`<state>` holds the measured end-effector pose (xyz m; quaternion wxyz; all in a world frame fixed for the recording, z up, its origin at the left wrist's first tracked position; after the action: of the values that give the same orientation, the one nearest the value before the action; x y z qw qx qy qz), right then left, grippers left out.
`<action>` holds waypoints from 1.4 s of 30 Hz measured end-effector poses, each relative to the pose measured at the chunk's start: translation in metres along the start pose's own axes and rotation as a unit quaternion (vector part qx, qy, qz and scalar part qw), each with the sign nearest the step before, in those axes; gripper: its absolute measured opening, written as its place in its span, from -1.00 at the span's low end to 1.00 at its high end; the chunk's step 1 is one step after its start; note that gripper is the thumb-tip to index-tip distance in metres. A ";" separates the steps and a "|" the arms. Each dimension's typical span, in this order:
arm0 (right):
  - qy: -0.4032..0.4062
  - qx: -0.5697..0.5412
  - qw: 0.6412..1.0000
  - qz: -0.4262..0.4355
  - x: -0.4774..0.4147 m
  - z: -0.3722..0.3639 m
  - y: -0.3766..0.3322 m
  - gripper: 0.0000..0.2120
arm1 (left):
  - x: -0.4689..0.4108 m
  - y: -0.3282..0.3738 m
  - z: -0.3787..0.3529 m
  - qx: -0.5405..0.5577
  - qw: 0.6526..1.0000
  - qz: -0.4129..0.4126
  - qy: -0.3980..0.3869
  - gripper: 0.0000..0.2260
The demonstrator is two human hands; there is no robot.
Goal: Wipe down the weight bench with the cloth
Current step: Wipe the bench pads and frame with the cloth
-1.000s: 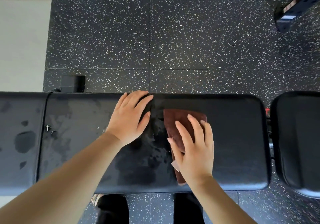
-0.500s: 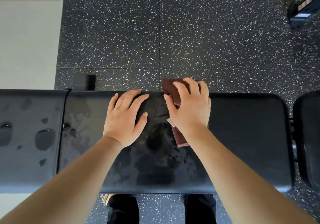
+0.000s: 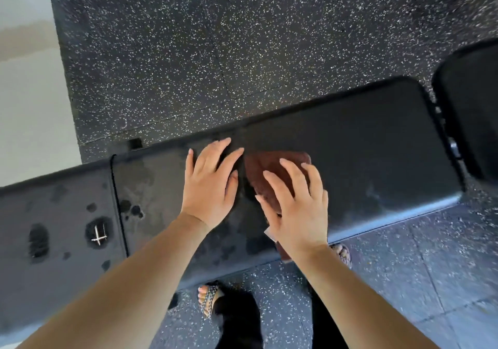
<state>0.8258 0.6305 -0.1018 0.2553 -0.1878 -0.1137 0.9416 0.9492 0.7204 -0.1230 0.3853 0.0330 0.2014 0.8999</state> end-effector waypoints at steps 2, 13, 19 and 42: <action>0.002 0.001 1.000 -0.020 0.001 0.005 0.010 -0.59 | 0.019 0.012 -0.003 -0.002 1.000 -0.015 -0.018 -0.60; 0.090 0.051 0.984 -0.143 0.008 0.060 0.162 -0.64 | 0.053 0.071 -0.030 -0.054 0.994 -0.076 -0.058 -0.58; 0.099 0.018 0.989 -0.109 0.021 0.053 0.126 -0.66 | 0.052 0.074 -0.027 -0.056 0.995 -0.073 -0.036 -0.58; 0.062 -0.053 0.996 -0.047 0.047 0.014 -0.008 -0.66 | 0.093 -0.014 0.016 -0.055 0.997 0.051 0.009 -0.53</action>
<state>0.7855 0.6606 -0.1003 0.2957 -0.2533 -0.1563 0.9077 0.8970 0.7997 -0.1222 0.3380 0.0138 0.1526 0.9286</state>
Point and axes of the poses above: each hand's wrist, its own x-axis away from the middle knuckle, its own z-axis out of the back of the hand, y = z × x, the point moved 8 cm from there along -x, towards the middle knuckle, and after that the axes turned 8 degrees about y, right-handed, at the moved point
